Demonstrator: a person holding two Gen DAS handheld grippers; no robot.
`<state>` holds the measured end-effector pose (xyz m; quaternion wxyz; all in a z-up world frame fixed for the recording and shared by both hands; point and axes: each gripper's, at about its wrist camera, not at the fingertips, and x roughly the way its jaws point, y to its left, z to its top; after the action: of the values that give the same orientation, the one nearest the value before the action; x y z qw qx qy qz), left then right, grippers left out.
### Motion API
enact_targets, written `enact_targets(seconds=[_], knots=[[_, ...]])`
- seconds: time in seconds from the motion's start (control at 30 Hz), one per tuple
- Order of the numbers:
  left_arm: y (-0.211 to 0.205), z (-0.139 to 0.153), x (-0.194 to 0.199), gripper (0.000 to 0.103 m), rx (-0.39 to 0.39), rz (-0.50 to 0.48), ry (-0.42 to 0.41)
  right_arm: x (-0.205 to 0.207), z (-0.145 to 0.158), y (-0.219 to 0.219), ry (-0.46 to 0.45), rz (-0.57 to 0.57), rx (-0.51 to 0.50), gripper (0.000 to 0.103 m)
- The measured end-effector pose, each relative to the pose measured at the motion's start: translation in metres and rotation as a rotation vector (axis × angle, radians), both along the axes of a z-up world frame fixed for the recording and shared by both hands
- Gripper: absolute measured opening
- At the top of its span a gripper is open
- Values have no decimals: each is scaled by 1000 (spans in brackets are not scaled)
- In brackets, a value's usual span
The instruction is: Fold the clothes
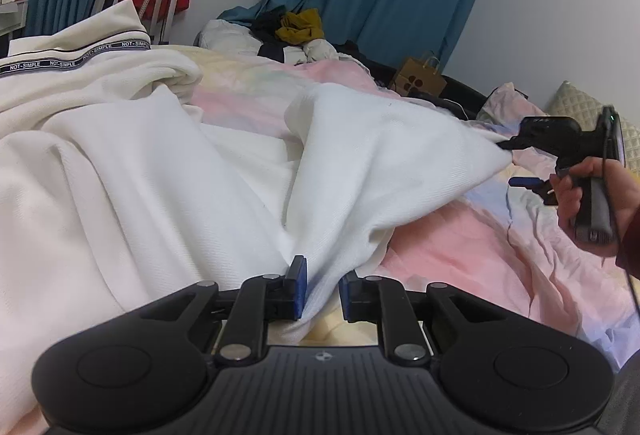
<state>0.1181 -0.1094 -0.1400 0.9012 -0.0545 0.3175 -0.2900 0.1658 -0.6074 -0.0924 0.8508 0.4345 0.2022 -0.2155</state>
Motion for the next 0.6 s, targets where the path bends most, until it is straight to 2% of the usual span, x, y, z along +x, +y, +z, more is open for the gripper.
enact_targets(seconds=[0.07, 0.13, 0.17, 0.3, 0.37, 0.47, 0.57, 0.6], knots=[[0, -1, 1, 17, 0, -12, -2, -9, -14, -13, -39, -71, 110, 62], [-1, 0, 1, 17, 4, -25, -7, -13, -27, -22, -22, -126, 159, 62], [-1, -1, 1, 17, 8, -29, -10, -15, -30, -25, -11, -147, 160, 62], [0, -3, 3, 17, 13, -18, 16, -34, -22, -30, -38, -297, 46, 62], [3, -3, 5, 17, 3, -13, 28, -35, -22, -32, -62, -277, 51, 62], [5, -2, 6, 17, -1, -11, 35, -12, -24, -22, -26, -114, 70, 62], [5, -1, 5, 18, 2, -8, 32, 6, -7, 2, -31, 0, -68, 64], [5, -1, 4, 18, 2, -7, 31, 11, -1, 10, -36, 33, -121, 68]])
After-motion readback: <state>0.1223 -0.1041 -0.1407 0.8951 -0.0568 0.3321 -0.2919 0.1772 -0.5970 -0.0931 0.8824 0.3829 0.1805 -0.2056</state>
